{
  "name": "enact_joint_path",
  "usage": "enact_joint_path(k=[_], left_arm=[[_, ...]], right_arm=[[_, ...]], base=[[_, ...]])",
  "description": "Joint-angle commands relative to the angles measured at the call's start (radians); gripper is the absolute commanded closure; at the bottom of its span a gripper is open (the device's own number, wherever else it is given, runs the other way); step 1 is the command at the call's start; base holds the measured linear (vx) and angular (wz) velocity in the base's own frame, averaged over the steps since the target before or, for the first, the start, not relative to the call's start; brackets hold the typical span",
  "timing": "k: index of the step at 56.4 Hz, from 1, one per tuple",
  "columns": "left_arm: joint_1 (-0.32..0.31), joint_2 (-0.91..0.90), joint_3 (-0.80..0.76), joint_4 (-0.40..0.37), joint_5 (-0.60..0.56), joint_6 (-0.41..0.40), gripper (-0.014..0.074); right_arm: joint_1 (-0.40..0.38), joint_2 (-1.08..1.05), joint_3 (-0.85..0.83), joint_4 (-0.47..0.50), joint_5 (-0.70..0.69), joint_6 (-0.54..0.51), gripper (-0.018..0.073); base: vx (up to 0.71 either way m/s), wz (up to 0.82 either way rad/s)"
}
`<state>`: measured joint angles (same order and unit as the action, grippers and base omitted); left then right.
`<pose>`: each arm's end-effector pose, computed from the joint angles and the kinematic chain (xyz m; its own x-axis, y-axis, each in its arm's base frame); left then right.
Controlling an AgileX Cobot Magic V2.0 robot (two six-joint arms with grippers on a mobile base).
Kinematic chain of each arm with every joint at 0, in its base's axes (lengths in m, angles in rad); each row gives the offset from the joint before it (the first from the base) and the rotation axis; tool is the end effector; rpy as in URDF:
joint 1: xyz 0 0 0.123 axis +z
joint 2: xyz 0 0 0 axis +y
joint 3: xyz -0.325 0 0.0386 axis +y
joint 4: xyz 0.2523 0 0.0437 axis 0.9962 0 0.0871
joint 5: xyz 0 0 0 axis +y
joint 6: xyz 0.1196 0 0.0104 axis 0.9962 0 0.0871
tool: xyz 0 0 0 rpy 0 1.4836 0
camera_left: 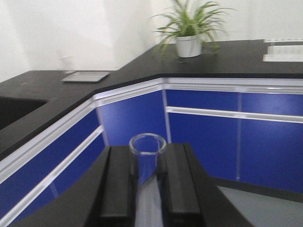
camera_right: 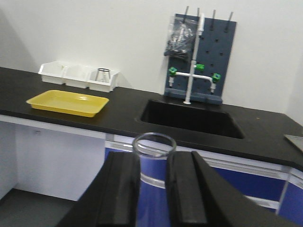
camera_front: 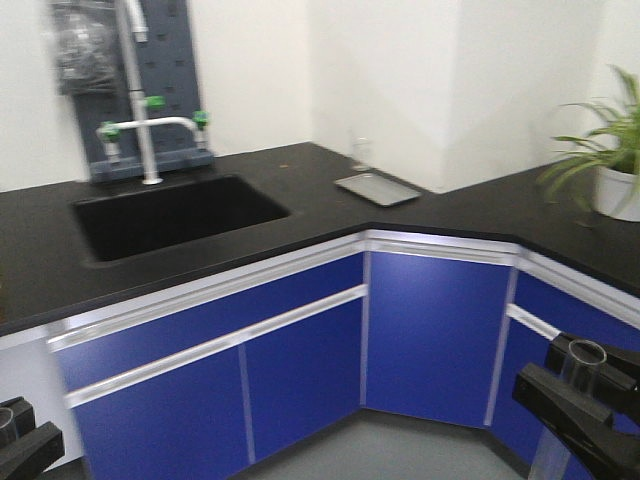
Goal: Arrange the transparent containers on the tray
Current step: 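Drive the base to the counter with the yellow tray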
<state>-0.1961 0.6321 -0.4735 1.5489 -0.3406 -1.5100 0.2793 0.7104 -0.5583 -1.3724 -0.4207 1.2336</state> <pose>0.1193 -0.0645 0.3423 -0.0432 0.0447 -0.9981 0.5125 0.8585 0.0163 0.1260 0.0861 0.3717 0.0986 -0.0862 -0.9914 -0.6301 0.7657 -0.1293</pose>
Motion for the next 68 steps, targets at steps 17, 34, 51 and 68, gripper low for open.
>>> enact_joint_path(k=[17, 34, 51, 68], left_arm=[[-0.004, -0.002, -0.029, -0.032, 0.005, -0.008, 0.0597], [-0.004, -0.002, -0.029, -0.032, 0.004, -0.008, 0.0597], [-0.004, -0.002, -0.029, -0.032, 0.004, -0.008, 0.0597], [-0.004, -0.002, -0.029, -0.032, 0.004, -0.008, 0.0597]], right_arm=[[0.0, -0.004, -0.03, 0.025, -0.017, -0.003, 0.0571], [0.0, -0.004, -0.03, 0.025, -0.015, -0.003, 0.0571], [0.0, -0.004, -0.03, 0.025, -0.015, -0.003, 0.0571], [0.0, -0.004, -0.03, 0.025, -0.015, -0.003, 0.0571]], base=[[-0.08, 0.66], [0.06, 0.72], [0.19, 0.59], [0.3, 0.38]])
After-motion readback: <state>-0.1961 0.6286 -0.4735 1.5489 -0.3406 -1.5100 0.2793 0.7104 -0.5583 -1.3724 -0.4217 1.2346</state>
